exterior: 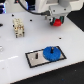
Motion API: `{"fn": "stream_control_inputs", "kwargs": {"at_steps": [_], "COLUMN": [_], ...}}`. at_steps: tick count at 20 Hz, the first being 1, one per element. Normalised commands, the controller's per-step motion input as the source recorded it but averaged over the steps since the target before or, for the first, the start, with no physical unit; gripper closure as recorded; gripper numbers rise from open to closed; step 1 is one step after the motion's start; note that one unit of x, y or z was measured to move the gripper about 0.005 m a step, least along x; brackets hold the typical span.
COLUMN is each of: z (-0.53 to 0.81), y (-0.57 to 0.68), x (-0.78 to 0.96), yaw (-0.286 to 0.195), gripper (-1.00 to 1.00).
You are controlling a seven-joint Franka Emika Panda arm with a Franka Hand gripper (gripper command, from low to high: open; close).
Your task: Insert the blue gear onto the right peg, followed by the red gear
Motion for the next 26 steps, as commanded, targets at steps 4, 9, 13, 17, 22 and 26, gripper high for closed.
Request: {"fn": "stream_control_inputs", "kwargs": {"at_steps": [4, 9, 13, 17, 22, 26], "z": [0.56, 0.55, 0.55, 0.53, 0.5, 0.41], "y": [-0.05, -0.14, -0.22, -0.23, -0.21, -0.21], "x": [0.41, 0.54, 0.64, 0.68, 0.71, 0.76], "yaw": [0.0, 0.0, 0.0, 0.0, 0.0, 0.0], "gripper": [1.0, 1.0, 1.0, 1.0, 1.0, 1.0]}}
